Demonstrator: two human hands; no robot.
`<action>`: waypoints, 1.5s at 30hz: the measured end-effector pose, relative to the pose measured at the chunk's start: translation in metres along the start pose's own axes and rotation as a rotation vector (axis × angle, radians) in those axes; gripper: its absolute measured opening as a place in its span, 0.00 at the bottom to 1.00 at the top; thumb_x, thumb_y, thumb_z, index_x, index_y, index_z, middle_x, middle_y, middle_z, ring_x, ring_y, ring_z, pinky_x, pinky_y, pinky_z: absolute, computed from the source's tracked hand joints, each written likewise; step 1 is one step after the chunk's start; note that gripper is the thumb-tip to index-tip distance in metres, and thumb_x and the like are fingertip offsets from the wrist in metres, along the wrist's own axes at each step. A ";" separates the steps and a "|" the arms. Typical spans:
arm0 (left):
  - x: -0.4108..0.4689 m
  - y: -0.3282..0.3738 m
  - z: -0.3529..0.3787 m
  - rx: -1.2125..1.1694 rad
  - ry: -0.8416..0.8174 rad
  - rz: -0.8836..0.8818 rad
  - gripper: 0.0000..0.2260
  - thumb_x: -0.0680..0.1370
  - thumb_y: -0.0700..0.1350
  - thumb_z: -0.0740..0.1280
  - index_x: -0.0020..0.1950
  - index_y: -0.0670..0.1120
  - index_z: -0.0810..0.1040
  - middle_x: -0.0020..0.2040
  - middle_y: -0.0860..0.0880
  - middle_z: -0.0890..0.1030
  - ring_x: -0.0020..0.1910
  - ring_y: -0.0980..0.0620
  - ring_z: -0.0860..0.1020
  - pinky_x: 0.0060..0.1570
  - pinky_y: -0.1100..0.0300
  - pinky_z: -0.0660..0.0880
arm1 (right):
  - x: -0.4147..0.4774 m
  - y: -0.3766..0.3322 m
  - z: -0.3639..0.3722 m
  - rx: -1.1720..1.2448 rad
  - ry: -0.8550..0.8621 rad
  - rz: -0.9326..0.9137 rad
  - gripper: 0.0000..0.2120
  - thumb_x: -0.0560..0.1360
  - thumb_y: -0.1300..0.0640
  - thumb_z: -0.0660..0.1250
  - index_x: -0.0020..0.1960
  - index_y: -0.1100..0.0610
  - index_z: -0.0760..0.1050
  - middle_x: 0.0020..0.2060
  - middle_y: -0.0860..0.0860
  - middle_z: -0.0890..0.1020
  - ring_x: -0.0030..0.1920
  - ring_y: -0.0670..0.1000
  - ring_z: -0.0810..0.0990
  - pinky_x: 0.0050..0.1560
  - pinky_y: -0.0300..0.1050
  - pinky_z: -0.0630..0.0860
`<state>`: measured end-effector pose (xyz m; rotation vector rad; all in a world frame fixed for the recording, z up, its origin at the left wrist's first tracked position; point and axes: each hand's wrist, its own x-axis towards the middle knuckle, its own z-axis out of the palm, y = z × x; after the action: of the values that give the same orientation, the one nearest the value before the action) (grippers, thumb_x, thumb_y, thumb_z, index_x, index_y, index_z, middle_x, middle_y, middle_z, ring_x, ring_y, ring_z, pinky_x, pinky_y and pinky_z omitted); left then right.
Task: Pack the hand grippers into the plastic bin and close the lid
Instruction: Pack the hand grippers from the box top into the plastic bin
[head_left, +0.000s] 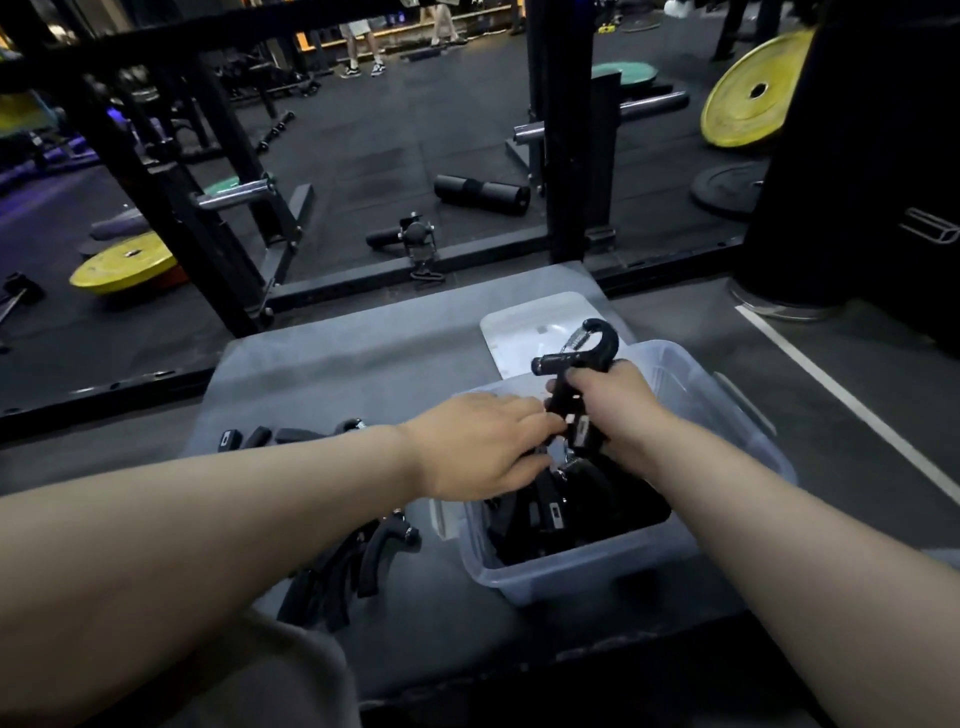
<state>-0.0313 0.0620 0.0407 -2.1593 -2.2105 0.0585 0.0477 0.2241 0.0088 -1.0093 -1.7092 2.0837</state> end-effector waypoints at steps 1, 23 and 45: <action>0.000 -0.004 0.003 0.037 -0.025 0.004 0.21 0.80 0.53 0.54 0.68 0.45 0.72 0.55 0.46 0.79 0.52 0.43 0.78 0.53 0.52 0.75 | 0.003 -0.004 -0.013 -0.073 -0.004 0.000 0.10 0.76 0.63 0.62 0.52 0.67 0.79 0.46 0.63 0.85 0.42 0.59 0.84 0.47 0.58 0.81; -0.002 -0.052 0.041 0.034 -0.271 -0.178 0.26 0.80 0.44 0.58 0.78 0.46 0.60 0.80 0.48 0.55 0.78 0.48 0.57 0.74 0.55 0.53 | 0.035 0.042 -0.063 -0.939 -0.127 -0.002 0.07 0.72 0.56 0.68 0.50 0.53 0.81 0.47 0.50 0.84 0.49 0.53 0.83 0.54 0.49 0.79; -0.004 -0.051 0.044 -0.036 -0.299 -0.261 0.29 0.79 0.43 0.57 0.80 0.48 0.54 0.81 0.50 0.44 0.80 0.50 0.45 0.77 0.50 0.50 | 0.026 0.050 -0.049 -1.163 -0.311 0.085 0.15 0.77 0.43 0.61 0.58 0.52 0.71 0.54 0.54 0.80 0.56 0.56 0.78 0.60 0.47 0.72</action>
<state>-0.0850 0.0569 0.0000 -1.9674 -2.6554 0.3545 0.0716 0.2630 -0.0503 -0.9985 -3.1842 1.1725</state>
